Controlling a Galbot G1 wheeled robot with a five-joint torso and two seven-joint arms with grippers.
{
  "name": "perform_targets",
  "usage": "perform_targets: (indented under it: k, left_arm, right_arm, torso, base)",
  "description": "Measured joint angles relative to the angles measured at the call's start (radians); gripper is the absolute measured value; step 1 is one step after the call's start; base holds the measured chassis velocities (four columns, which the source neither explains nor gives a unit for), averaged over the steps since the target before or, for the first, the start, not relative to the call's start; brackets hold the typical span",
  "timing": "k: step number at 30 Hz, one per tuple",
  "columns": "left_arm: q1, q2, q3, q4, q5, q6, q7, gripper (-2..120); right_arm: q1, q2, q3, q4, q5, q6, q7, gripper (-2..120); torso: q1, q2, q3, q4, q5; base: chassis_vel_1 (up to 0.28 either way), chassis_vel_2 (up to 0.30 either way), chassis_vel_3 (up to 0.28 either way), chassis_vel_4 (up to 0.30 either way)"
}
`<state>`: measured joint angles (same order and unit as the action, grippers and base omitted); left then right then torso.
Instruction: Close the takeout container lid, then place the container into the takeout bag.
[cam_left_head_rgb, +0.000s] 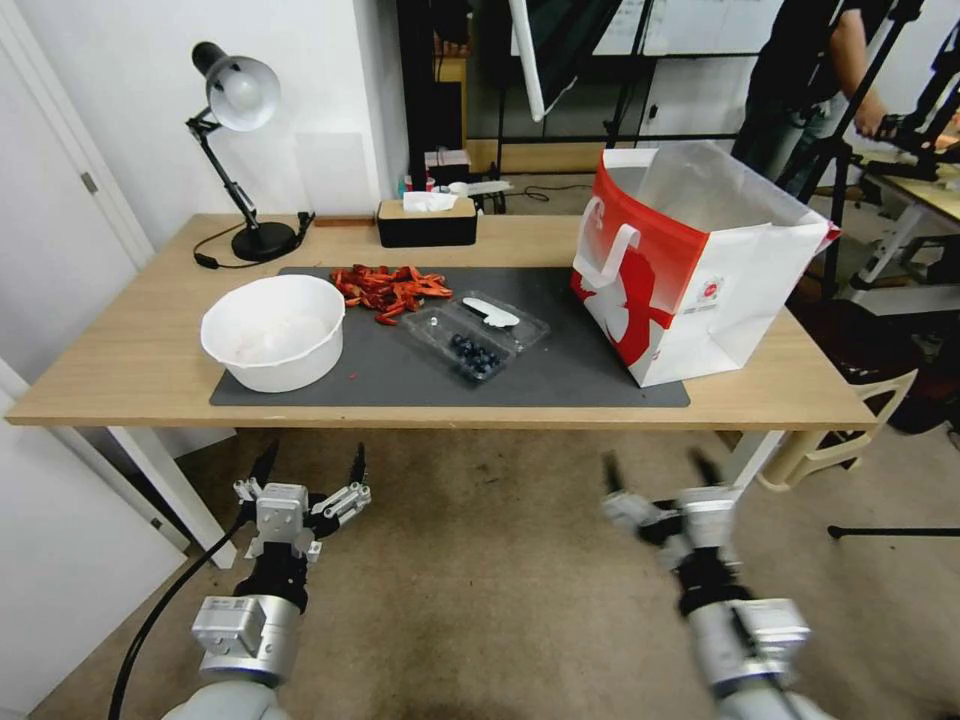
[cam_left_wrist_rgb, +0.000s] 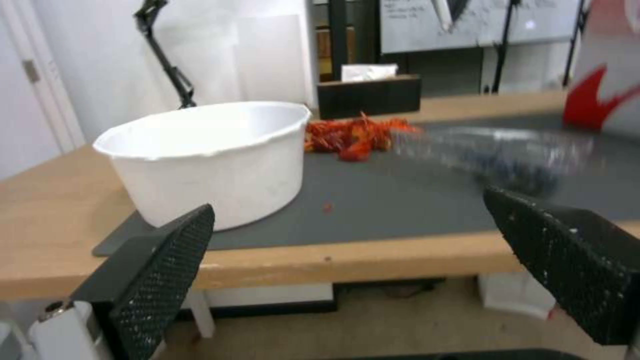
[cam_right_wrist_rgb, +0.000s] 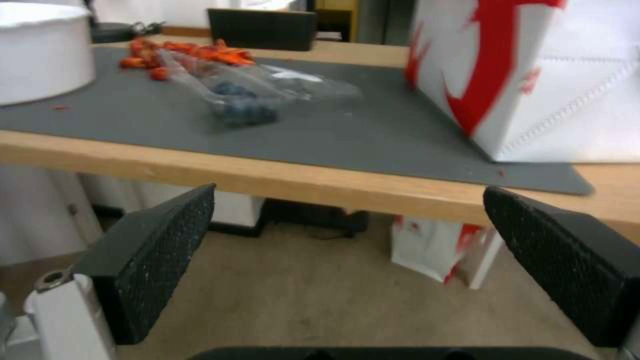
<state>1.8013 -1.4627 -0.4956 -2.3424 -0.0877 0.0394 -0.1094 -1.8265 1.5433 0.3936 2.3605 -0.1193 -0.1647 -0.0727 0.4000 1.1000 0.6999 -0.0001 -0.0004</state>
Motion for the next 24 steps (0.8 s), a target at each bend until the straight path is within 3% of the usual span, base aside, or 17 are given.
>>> perform_targets:
  k: [3,4,6,24]
  left_arm:
    - [0.003,0.043,0.065,-0.053,-0.100,0.047,-0.125,100]
    - [0.003,0.043,0.065,-0.053,-0.100,0.047,-0.125,100]
    - [0.007,0.062,0.101,-0.078,-0.148,0.065,-0.183,100]
    - [0.016,0.066,0.098,-0.062,-0.140,0.040,-0.145,100]
  right_arm:
    - [0.000,0.003,-0.001,0.011,-0.005,-0.002,-0.009,100]
    - [0.000,0.003,-0.001,0.011,-0.005,-0.002,-0.009,100]
    - [0.000,0.002,0.001,0.015,-0.005,0.000,-0.009,100]
    - [0.016,-0.007,0.013,0.005,0.025,0.012,-0.004,100]
  torso:
    - [0.000,0.000,0.000,0.0000,0.0007]
    - [0.000,0.000,0.000,0.0000,0.0007]
    - [0.000,0.000,0.000,-0.0001,0.0006]
    - [0.000,0.000,0.000,0.0000,0.0004]
  base:
    - [0.000,0.000,0.000,0.000]
    - [0.000,0.000,0.000,0.000]
    - [0.000,0.000,0.000,0.000]
    - [0.000,0.000,0.000,0.000]
